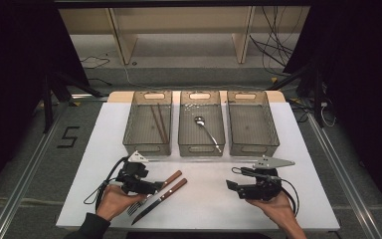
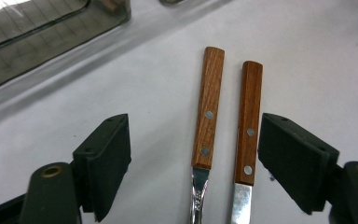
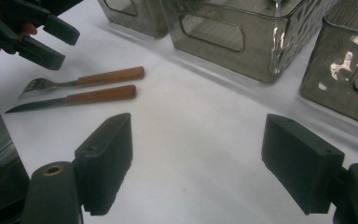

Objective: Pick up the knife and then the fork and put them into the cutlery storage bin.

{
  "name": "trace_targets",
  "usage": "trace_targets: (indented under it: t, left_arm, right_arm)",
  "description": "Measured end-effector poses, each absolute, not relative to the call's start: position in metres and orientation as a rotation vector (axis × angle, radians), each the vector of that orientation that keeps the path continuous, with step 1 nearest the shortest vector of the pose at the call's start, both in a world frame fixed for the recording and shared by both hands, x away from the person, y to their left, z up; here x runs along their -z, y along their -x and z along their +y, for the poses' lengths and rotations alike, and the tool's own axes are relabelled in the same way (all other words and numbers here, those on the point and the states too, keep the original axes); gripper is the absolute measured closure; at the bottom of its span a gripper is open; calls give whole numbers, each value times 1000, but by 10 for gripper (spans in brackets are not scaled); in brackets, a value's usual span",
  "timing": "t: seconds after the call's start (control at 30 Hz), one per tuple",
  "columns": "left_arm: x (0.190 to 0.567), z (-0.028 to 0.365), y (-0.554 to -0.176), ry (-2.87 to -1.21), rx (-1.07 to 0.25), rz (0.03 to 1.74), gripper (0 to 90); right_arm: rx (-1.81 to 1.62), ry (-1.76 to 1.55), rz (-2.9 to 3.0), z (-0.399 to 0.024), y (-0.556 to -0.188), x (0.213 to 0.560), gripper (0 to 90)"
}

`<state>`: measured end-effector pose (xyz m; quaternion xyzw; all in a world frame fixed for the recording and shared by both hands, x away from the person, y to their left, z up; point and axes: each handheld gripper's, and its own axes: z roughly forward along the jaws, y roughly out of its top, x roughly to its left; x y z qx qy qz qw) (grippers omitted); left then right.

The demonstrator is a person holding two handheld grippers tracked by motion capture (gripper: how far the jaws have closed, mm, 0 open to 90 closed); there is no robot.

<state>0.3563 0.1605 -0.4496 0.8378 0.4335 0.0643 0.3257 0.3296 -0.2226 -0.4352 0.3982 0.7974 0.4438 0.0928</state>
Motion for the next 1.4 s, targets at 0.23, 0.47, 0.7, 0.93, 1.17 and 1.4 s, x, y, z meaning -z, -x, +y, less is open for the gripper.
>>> trace_targets:
  t: [0.23,0.47,0.7,0.93,1.17,1.4]
  left_arm:
    - [453,151,-357,-2296,-143,1121,359]
    - [454,142,-360,-2382,-143,1123,444]
    - [458,134,-362,-2436,-149,1114,519]
    - [463,129,-365,-2477,-170,1114,617]
    - [467,122,-365,-2516,-186,1098,670]
    - [467,121,-366,-2529,-193,1087,725]
  right_arm:
    - [-1314,-1176,2379,-221,-328,435,254]
    - [-1313,-1172,2390,-219,-328,436,255]
    - [-1311,-1173,2390,-219,-327,436,257]
    - [-1314,-1171,2389,-220,-327,435,260]
    - [-1312,-1169,2390,-220,-327,435,263]
    - [-1315,-1166,2389,-219,-326,435,264]
